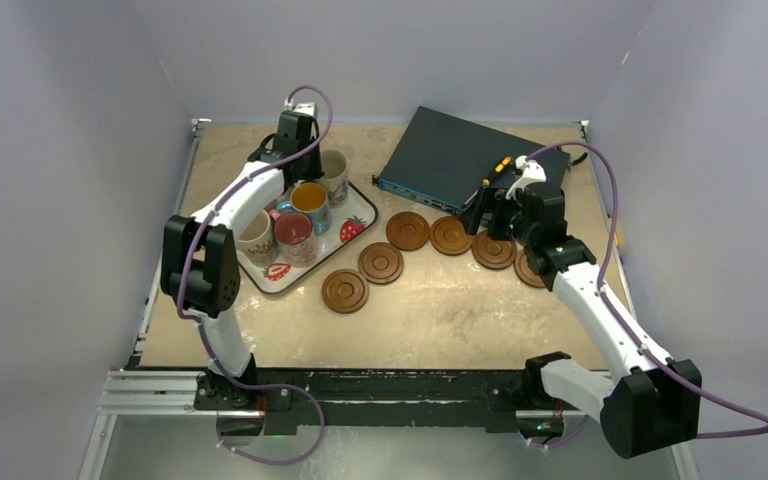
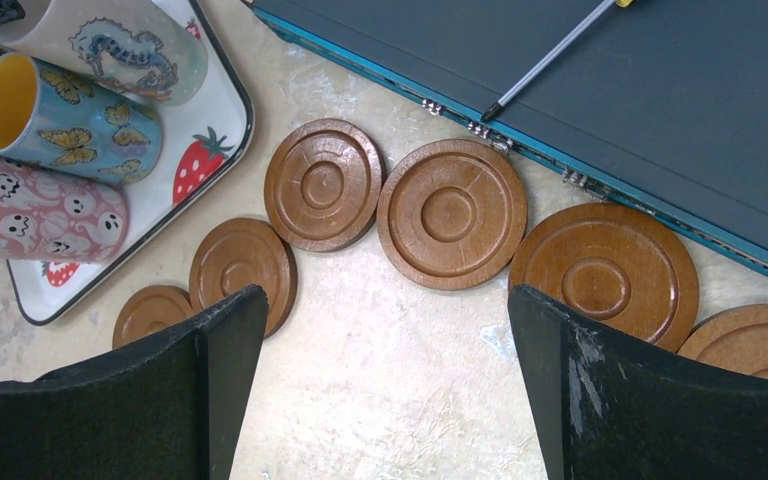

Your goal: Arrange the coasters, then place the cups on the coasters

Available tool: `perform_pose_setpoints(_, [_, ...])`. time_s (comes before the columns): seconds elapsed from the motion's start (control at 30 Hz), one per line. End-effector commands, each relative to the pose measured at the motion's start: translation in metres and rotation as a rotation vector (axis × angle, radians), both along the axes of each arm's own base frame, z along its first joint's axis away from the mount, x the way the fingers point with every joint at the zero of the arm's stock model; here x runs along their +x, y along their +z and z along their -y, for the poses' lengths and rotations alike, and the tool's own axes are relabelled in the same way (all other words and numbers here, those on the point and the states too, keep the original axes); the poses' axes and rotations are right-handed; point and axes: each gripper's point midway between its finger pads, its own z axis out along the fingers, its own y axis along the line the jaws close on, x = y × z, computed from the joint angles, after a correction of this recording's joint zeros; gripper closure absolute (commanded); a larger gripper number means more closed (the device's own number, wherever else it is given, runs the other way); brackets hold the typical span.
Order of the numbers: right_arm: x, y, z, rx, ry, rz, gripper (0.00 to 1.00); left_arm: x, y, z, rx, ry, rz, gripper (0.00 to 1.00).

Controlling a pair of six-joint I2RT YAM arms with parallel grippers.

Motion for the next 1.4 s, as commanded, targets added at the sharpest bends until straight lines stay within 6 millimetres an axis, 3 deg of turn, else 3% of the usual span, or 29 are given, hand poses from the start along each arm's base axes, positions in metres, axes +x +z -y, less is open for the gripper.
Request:
perform_pose_setpoints(0.0, [0.003,0.004,-0.005,0.016,0.017,0.023,0.07,0.009,-0.001,0.011,0.007,-0.038,-0.020,0.78])
perform_pose_setpoints(0.27, [0.001,-0.002,-0.005,0.021,0.018,0.012,0.07,0.011,-0.009,0.010,-0.001,-0.050,-0.046,0.82])
perform_pose_setpoints(0.4, [0.001,-0.004,-0.005,0.022,0.017,0.008,0.07,0.012,-0.009,0.011,-0.024,-0.049,-0.052,1.00])
perform_pose_setpoints(0.7, [-0.001,0.003,-0.005,0.030,0.011,0.019,0.07,0.023,0.028,0.019,-0.105,-0.020,0.034,1.00])
perform_pose_setpoints(0.97, [-0.005,0.006,-0.001,0.024,0.000,0.025,0.07,0.021,0.061,0.019,-0.137,-0.025,0.136,1.00])
perform_pose_setpoints(1.23, [0.004,0.037,-0.006,-0.008,0.059,0.139,0.07,0.016,0.071,0.022,-0.141,-0.064,0.172,1.00])
perform_pose_setpoints(1.37, [0.007,0.049,-0.013,-0.002,0.101,0.167,0.07,0.015,0.052,0.026,-0.126,-0.097,0.118,1.00])
